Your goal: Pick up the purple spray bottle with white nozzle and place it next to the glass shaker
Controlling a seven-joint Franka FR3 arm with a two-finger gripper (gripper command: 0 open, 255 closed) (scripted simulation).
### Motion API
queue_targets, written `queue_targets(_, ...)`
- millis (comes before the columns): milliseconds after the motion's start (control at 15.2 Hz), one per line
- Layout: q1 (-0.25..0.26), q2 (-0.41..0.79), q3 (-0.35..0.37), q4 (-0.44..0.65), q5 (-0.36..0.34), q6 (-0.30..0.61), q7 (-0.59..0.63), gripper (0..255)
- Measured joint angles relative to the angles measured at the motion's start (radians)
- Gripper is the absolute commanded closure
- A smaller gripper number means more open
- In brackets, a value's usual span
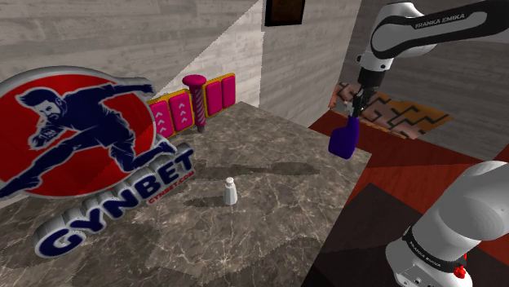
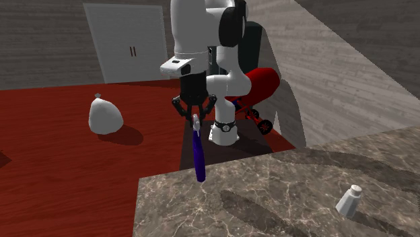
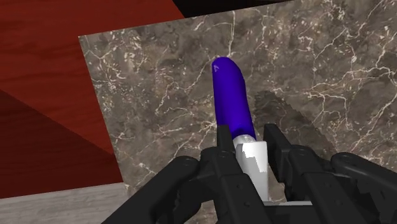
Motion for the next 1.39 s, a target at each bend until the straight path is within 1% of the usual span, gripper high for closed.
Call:
queue_targets(792,0.004,-0.017,0.013,0.141,0.006,-0.158,0.001,255)
queue_targets(1386,0.008,-0.006,0.019,0.275,0.013,-0.281,-0.002,255)
